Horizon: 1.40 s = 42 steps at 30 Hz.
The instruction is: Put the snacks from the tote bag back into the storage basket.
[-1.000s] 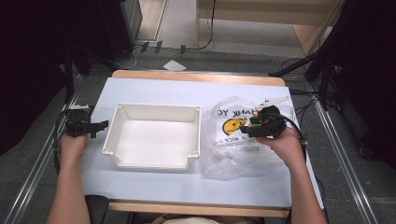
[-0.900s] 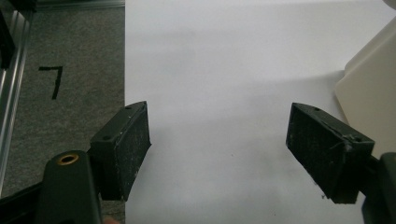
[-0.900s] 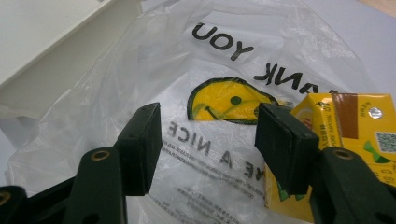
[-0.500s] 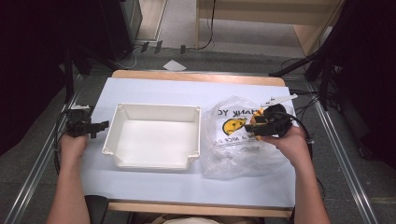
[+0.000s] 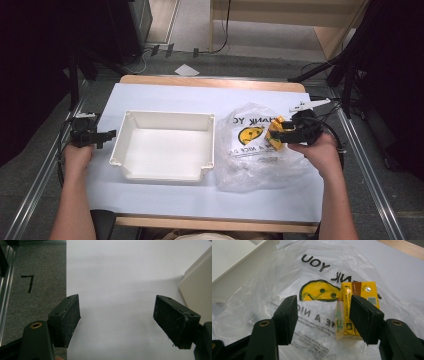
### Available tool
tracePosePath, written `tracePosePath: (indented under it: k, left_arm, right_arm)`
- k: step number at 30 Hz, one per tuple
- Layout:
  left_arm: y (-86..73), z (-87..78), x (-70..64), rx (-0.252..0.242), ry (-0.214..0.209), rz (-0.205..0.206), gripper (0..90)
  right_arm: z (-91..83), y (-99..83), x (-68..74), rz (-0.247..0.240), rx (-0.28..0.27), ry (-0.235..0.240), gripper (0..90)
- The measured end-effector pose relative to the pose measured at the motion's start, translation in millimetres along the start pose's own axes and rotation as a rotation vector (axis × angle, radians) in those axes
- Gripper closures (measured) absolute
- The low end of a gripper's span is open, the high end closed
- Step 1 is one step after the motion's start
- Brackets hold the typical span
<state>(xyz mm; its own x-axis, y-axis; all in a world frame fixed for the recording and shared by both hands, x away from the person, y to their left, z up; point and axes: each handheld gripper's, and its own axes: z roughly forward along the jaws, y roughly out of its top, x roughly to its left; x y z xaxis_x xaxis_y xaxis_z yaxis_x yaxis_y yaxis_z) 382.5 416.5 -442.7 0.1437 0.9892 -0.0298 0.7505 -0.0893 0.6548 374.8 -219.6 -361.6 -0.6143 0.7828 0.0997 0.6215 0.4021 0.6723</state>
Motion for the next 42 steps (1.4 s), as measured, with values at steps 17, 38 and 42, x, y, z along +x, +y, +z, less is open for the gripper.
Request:
tracePosePath:
  k: [17, 38, 42]
  left_arm:
    - [-0.6, -1.1, 0.7, -0.001, 0.010, -0.001, 22.8]
    - [-2.9, -1.3, 1.7, 0.001, 0.011, -0.004, 22.7]
    - [-3.0, -0.9, 1.8, 0.002, 0.008, -0.003, 22.6]
  right_arm:
    - [-7.0, -2.1, -26.2, 0.036, 0.000, -0.046, 40.3]
    - [26.1, 0.9, -39.0, 0.054, 0.093, -0.043, 38.6]
    - [34.3, -0.5, -41.5, 0.052, 0.121, -0.045, 38.6]
